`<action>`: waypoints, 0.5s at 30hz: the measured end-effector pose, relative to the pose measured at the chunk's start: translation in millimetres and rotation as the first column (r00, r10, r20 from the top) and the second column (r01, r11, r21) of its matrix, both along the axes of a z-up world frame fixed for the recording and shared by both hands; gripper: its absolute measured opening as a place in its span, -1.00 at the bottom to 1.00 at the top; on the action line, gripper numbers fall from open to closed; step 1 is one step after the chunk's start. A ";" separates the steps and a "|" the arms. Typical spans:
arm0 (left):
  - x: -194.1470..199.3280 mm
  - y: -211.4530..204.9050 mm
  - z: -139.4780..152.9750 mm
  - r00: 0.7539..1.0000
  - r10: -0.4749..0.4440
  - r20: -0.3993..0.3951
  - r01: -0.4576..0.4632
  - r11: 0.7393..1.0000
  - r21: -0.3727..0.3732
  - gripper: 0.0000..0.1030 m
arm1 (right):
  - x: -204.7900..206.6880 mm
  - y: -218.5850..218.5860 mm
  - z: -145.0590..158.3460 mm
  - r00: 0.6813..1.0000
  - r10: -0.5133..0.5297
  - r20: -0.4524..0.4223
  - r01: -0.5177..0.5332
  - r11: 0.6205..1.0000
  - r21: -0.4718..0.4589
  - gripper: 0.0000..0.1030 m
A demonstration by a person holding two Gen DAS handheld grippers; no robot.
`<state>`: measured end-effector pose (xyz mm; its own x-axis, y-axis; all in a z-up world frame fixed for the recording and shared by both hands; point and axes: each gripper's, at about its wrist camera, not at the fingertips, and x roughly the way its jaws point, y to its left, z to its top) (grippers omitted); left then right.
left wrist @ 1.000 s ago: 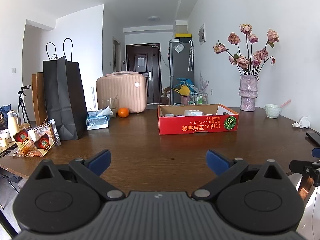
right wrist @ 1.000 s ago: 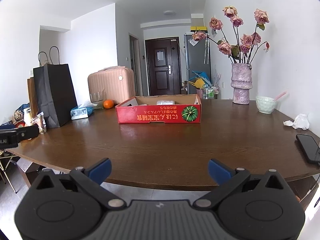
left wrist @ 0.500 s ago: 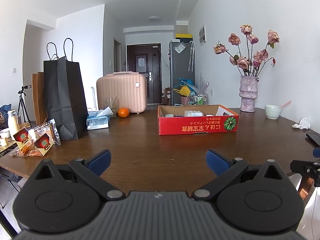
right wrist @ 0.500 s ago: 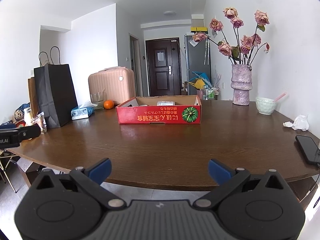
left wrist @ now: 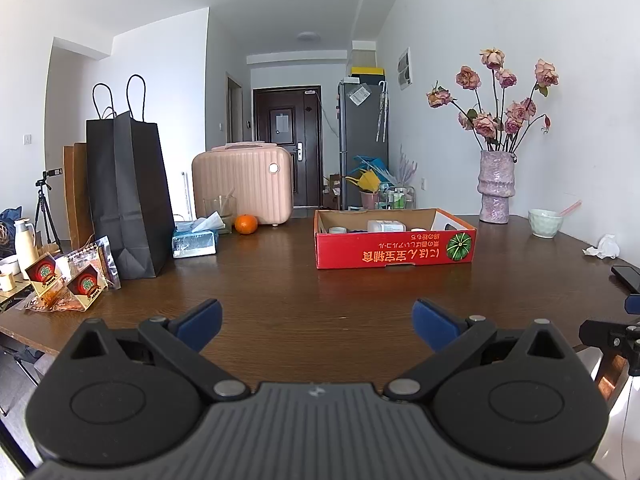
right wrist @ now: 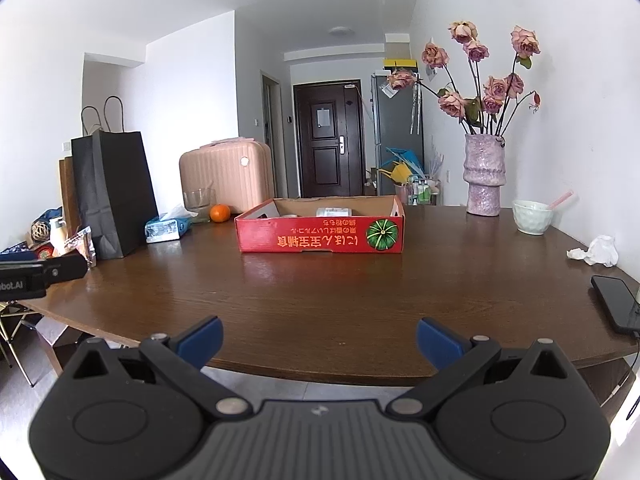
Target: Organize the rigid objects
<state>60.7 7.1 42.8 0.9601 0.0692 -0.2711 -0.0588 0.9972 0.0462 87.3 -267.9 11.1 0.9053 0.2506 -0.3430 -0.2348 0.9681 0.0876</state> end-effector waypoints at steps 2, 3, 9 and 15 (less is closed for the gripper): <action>0.1 -0.3 -0.1 1.000 0.002 0.001 -0.002 1.000 0.000 1.00 | 0.4 0.7 -0.6 1.000 0.000 -0.002 0.000 1.000 -0.002 1.00; 0.1 -0.2 -0.2 1.000 0.001 0.000 -0.001 1.000 0.000 1.00 | 0.3 0.8 -0.5 1.000 0.000 -0.002 0.000 1.000 -0.002 1.00; -1.3 -0.8 -0.2 1.000 -0.004 0.011 0.004 1.000 0.008 1.00 | -0.6 1.6 0.5 1.000 -0.001 0.004 0.001 1.000 -0.006 1.00; -3.6 -3.7 2.1 1.000 -0.012 0.029 0.012 1.000 0.020 1.00 | 0.5 1.0 -0.3 1.000 -0.006 -0.005 0.006 1.000 0.002 1.00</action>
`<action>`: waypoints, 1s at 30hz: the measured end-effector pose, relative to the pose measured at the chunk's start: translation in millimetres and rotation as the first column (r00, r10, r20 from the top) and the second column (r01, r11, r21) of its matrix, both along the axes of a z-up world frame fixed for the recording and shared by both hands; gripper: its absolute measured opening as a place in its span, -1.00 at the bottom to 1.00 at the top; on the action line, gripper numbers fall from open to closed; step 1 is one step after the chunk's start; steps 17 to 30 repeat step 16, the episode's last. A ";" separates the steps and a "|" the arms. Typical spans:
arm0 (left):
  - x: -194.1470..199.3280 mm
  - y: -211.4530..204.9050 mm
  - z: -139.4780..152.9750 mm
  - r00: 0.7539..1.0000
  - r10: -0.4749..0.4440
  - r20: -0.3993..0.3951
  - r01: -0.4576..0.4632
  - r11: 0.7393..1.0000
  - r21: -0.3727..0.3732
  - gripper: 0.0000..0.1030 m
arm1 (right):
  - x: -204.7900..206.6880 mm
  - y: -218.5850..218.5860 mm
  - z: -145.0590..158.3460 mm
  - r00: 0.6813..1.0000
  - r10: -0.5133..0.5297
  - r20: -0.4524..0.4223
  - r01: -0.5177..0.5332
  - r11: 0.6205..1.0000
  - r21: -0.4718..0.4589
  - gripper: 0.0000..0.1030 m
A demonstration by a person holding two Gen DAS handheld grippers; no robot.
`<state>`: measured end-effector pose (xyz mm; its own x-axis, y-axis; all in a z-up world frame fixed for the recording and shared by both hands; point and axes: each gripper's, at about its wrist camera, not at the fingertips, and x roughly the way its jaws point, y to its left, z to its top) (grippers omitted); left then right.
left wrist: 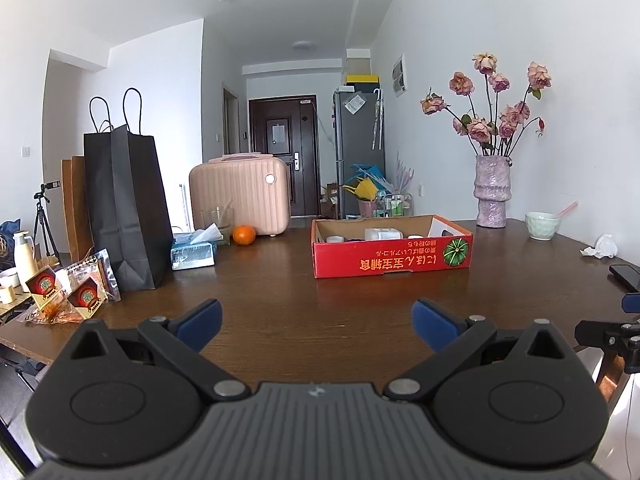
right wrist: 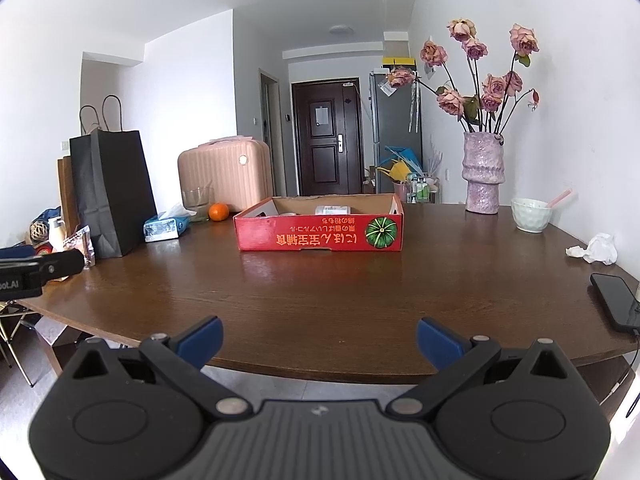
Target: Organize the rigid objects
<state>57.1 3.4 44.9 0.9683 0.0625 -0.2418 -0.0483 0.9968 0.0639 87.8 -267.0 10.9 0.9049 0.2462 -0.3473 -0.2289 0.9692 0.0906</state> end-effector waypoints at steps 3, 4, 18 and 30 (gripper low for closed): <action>-0.1 0.0 0.0 1.000 -0.001 0.002 0.001 1.000 0.003 1.00 | -0.7 -0.1 1.2 1.000 0.001 0.007 -0.001 1.000 -0.004 1.00; -0.4 -0.1 0.3 1.000 -0.002 0.006 0.002 1.000 0.006 1.00 | -1.0 0.0 1.4 1.000 0.002 0.009 -0.002 1.000 -0.003 1.00; -7.3 -3.9 0.9 0.999 -0.017 0.043 0.016 0.999 0.027 1.00 | -2.3 2.7 2.5 1.000 0.007 0.013 -0.007 1.000 -0.014 1.00; -7.3 -3.9 0.9 0.999 -0.017 0.043 0.016 0.999 0.027 1.00 | -2.3 2.7 2.5 1.000 0.007 0.013 -0.007 1.000 -0.014 1.00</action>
